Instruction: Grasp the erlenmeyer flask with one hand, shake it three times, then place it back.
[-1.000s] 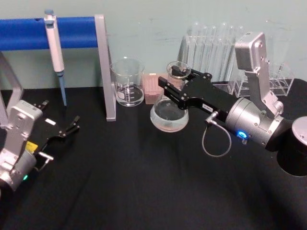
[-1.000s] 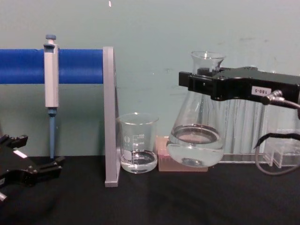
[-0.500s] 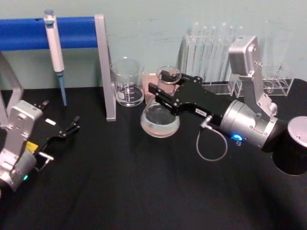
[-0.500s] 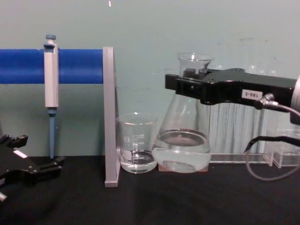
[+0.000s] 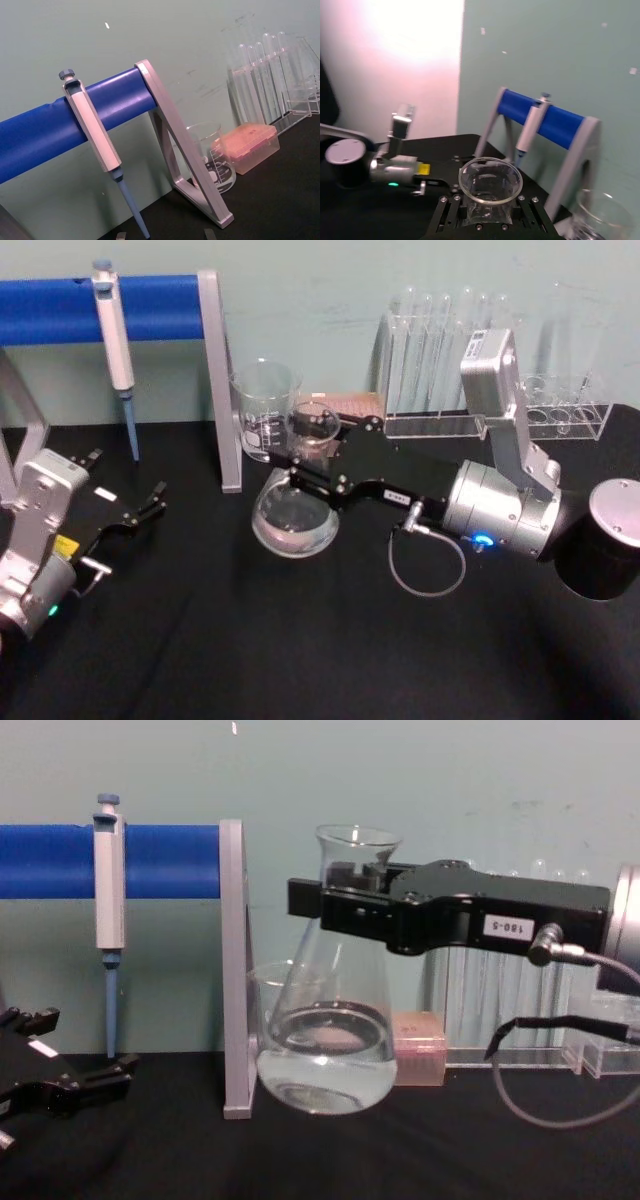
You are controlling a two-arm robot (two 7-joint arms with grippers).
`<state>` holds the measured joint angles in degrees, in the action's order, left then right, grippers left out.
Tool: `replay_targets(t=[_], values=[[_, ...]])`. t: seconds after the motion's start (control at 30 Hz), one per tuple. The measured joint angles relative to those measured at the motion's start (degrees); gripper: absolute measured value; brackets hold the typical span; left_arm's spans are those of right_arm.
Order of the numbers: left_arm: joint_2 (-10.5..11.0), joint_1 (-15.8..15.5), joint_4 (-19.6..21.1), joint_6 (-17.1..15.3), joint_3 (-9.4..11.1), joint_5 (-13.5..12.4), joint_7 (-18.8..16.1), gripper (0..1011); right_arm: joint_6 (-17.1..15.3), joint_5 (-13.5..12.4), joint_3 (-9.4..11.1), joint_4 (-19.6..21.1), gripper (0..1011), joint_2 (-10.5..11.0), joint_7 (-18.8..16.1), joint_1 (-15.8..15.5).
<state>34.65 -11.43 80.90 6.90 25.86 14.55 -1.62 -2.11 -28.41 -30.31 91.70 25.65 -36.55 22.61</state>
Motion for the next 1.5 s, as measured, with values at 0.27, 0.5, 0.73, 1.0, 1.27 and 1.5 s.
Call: replay_targets(t=[0.27,0.5,0.73,1.0,1.27,1.5], values=[[0.0,0.0,0.0,0.0,0.0,0.0,0.0,1001,0.9,-1.4,-2.6,0.0,449,1.1,-4.0,1.2],[0.0,0.0,0.0,0.0,0.0,0.0,0.0,1001,1.5,-2.2,-5.0,0.1,449,1.8,-7.0,2.2],[0.0,0.0,0.0,0.0,0.0,0.0,0.0,1001,2.0,-2.7,-6.9,0.3,449,2.6,-8.8,3.0],[0.0,0.0,0.0,0.0,0.0,0.0,0.0,1001,2.5,-3.3,-8.3,0.6,449,3.4,-9.5,3.5],[0.0,0.0,0.0,0.0,0.0,0.0,0.0,1001,2.9,-3.5,-8.6,0.8,449,3.5,-7.1,3.5],[0.0,0.0,0.0,0.0,0.0,0.0,0.0,1001,2.6,-2.8,-7.0,0.9,449,2.6,-1.6,2.5]])
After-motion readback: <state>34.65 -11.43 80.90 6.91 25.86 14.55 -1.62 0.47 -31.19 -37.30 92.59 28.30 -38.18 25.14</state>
